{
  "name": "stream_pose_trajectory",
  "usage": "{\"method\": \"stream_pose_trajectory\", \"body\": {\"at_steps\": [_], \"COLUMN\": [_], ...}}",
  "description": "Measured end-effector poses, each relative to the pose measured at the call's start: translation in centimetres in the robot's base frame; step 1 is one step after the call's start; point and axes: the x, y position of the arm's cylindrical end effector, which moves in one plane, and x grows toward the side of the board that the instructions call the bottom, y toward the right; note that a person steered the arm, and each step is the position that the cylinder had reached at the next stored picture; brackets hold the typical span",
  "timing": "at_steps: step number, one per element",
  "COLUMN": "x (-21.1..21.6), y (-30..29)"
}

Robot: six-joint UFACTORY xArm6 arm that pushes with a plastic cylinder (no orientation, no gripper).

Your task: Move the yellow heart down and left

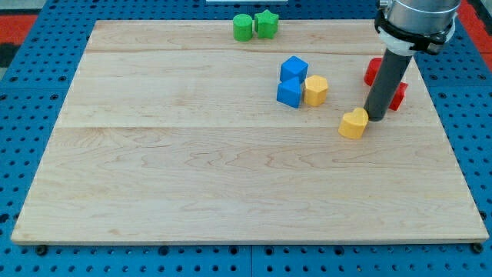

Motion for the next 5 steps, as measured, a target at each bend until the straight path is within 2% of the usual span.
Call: {"method": "stream_pose_trajectory", "body": {"at_steps": [1,3,4,5], "x": [0.0,7.1,8.3,6.2], "y": [-2.4,-4.6,-5.1,-5.2]}}
